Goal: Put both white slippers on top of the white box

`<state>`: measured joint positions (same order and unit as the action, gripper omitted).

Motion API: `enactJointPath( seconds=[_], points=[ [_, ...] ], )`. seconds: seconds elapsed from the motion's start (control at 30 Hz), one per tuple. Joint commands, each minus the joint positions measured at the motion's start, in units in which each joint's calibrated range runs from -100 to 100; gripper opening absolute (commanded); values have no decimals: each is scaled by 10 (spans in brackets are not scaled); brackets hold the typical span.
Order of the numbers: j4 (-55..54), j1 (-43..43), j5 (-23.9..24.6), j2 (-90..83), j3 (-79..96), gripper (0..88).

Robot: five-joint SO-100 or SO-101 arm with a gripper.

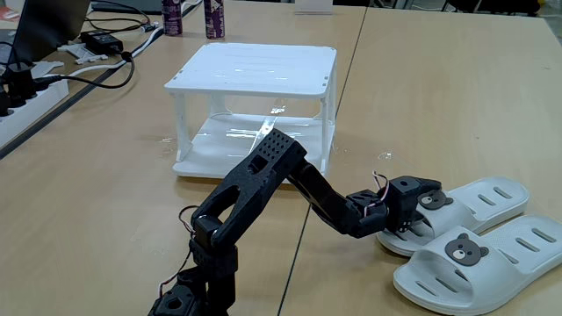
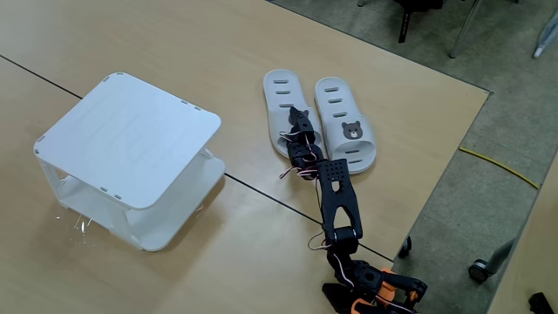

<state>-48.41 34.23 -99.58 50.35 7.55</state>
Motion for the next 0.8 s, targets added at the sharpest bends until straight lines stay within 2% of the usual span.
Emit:
enactJointPath(
  seconds=[0.0,0.13,0.3,0.5,0.77],
  points=[
    [0,1,-4,-15,-31,216],
    [0,2,-4,-18,-30,0],
    [12,3,-4,-66,-37,7],
    [268,3,-4,-319,-45,7],
    [535,1,-4,-552,-229,8]
  ],
)
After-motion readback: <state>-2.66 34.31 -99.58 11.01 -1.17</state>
